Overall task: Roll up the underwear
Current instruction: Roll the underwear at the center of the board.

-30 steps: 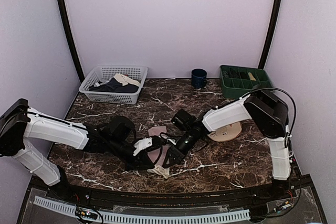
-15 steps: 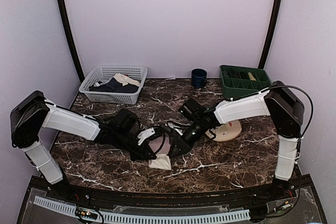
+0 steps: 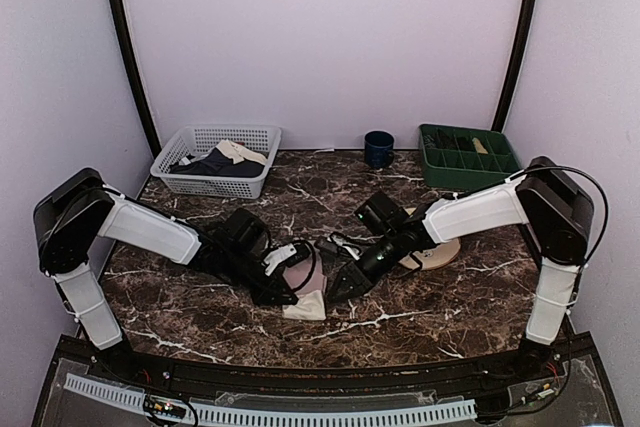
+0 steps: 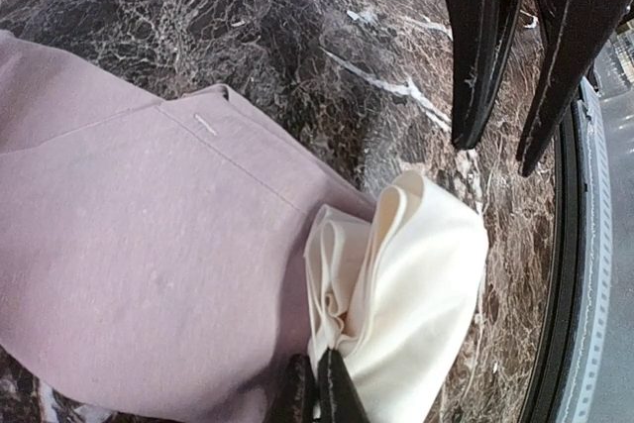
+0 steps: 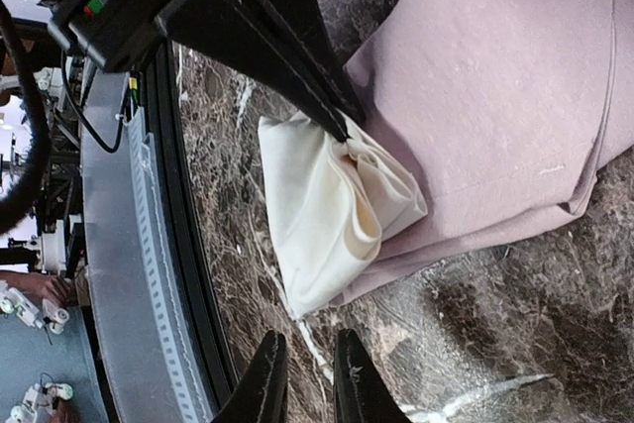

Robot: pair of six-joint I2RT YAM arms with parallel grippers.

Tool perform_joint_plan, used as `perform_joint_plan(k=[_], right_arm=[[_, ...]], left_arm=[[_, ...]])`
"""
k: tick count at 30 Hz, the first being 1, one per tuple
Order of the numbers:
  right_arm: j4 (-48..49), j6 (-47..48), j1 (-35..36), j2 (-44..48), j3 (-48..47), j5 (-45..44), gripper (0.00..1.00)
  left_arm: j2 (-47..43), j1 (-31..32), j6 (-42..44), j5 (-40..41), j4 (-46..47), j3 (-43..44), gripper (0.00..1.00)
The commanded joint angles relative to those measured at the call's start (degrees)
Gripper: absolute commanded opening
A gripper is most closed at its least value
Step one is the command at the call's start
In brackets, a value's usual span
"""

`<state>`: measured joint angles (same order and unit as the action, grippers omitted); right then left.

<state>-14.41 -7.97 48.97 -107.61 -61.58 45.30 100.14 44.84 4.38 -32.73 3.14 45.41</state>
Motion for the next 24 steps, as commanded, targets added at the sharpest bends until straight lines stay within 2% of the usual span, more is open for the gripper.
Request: perform_joint_plan(k=[1,3,4,5,6,13,17,24], right_arm=[[7.2,-5.3,-0.2,0.7,-0.4,3.0,0.17],[9.9,-7.2,-0.2,0.9,0.3,4.0,0.17],[10.8,-8.0,-0.2,0.8,0.5,4.5,0.17],[11.4,-8.3,-0.2,0.6,0.5,4.9,0.16],[11.9,-8.7,-0.1,0.3,0.5,5.4,0.16],[10.6,-5.6,1.5,-5.0,-2.9,7.1,0.12],[8.1,-3.0,1.7,-8.8,-6.6,7.0,0.1],[5.5,-0.5,1.7,-15.3,-10.9,7.2,0.08]], left_arm=[[-2.5,-0.5,-0.1,0.0,-1.6,-0.8,0.09],[-4.3,-0.5,-0.9,1.6,-0.9,-1.6,0.17],[-5.6,-0.6,-1.4,2.5,-0.3,-2.2,0.27],[-7.0,-0.8,-1.8,3.2,0.5,-2.9,0.33],[-9.2,-0.9,-1.8,3.4,1.2,-3.9,0.36],[-19.7,-0.5,1.4,5.8,4.9,-10.4,0.5],[-24.7,3.3,7.4,6.4,7.3,-14.3,0.53],[-20.6,11.1,15.3,13.2,7.4,-12.7,0.54]])
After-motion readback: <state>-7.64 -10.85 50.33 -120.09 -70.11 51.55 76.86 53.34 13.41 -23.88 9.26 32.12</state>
